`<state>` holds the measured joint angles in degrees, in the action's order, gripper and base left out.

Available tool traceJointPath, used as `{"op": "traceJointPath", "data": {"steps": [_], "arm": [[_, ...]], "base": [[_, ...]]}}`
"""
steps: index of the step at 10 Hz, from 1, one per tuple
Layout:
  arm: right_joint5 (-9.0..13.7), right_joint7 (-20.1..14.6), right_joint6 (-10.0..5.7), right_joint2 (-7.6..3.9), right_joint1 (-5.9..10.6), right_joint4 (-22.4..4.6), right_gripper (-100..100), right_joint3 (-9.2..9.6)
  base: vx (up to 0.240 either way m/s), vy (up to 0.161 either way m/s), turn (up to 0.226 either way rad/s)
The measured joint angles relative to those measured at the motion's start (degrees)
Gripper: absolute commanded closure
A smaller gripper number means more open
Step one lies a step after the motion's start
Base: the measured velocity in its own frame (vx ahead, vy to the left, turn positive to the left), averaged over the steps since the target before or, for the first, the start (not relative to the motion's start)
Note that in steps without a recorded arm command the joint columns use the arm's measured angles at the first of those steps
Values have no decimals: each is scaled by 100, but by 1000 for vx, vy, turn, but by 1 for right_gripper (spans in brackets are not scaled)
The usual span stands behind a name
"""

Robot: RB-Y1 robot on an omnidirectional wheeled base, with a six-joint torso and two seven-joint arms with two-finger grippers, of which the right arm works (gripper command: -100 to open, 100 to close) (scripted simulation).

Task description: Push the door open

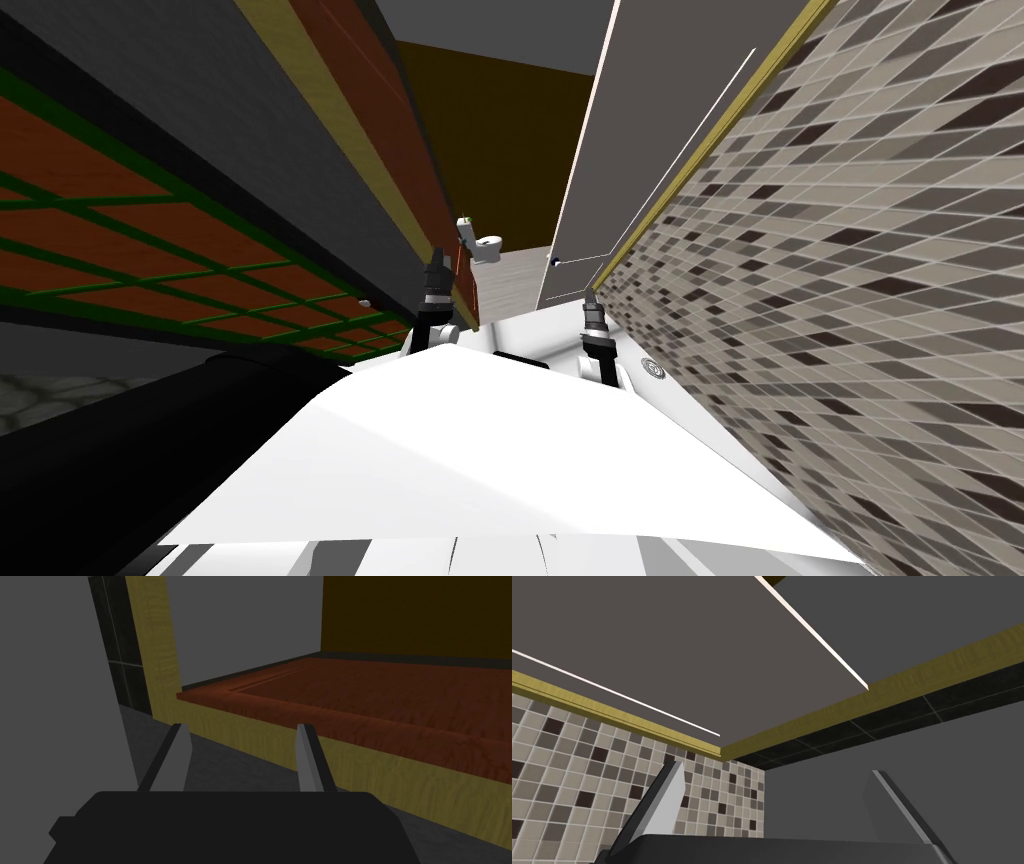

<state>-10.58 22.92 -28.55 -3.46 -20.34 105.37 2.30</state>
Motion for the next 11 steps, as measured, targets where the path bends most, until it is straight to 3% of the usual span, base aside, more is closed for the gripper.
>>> {"op": "traceJointPath", "data": {"steps": [11], "arm": [[-553, 1075, -545, -162, 598, -1593, -100, -6]], "base": [[97, -53, 11]]}}
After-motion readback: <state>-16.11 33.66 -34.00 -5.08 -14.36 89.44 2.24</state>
